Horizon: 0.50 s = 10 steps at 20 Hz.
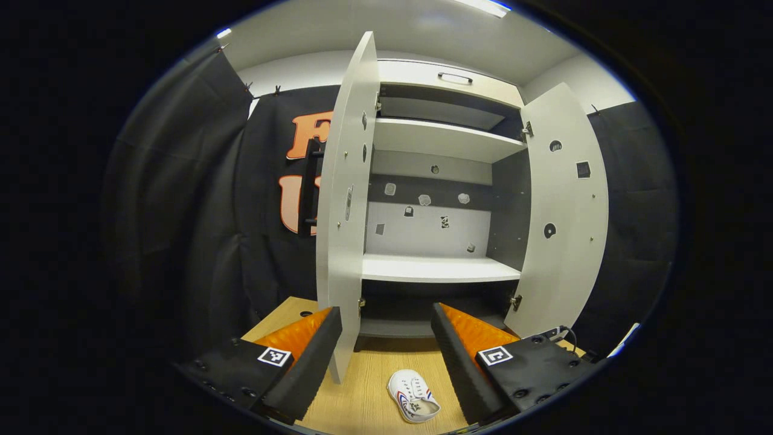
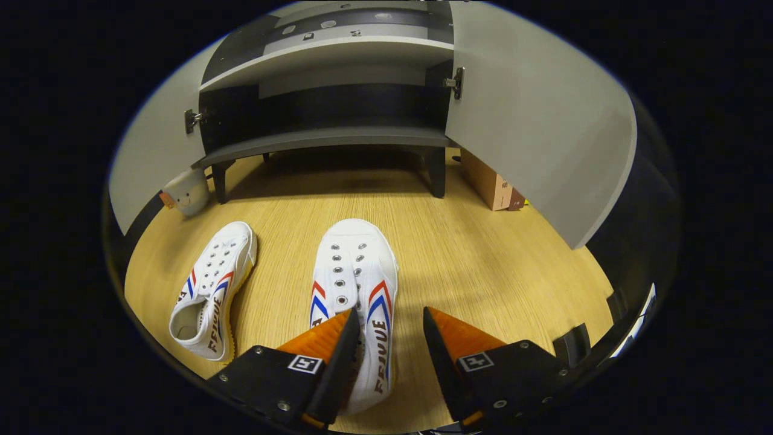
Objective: Grab one shoe with the right hand and put it into the shoe cabinet, grab the other shoe with the left hand and put it into the shoe cabinet; then close the right door with the right hand and the left door with the left hand.
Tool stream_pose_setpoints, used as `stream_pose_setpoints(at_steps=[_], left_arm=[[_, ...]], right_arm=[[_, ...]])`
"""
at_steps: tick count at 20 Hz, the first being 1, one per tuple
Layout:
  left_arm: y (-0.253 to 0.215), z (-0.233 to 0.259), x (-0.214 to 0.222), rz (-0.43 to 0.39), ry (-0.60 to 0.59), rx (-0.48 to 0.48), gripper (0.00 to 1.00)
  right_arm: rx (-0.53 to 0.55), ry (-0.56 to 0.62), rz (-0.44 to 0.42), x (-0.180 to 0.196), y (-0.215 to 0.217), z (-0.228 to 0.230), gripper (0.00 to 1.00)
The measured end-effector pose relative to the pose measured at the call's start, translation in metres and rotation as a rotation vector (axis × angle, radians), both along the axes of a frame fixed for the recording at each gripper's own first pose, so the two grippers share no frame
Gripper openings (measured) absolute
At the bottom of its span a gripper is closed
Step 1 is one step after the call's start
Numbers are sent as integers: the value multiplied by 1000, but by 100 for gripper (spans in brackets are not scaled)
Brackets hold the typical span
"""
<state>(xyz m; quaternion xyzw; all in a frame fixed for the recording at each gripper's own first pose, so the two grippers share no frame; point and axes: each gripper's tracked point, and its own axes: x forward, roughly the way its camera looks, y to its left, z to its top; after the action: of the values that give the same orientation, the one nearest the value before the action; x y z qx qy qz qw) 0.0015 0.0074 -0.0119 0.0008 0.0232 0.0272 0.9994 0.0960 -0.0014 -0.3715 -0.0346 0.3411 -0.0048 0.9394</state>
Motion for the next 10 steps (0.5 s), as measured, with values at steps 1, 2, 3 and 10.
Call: stream_pose_setpoints(at_steps=[1,2,3,10], left_arm=[[0,-1,0,2,1,-1,97],[1,-1,0,4,3,0,96],[1,-2,1,7,4,0,96],[20,-7,-6,42,15,-23,97]], right_arm=[[11,11,-2,1,2,-2,60],[21,17,1,3,4,-4,57],[30,23,4,2,5,-6,46],[54,34,-4,3,7,-9,30]])
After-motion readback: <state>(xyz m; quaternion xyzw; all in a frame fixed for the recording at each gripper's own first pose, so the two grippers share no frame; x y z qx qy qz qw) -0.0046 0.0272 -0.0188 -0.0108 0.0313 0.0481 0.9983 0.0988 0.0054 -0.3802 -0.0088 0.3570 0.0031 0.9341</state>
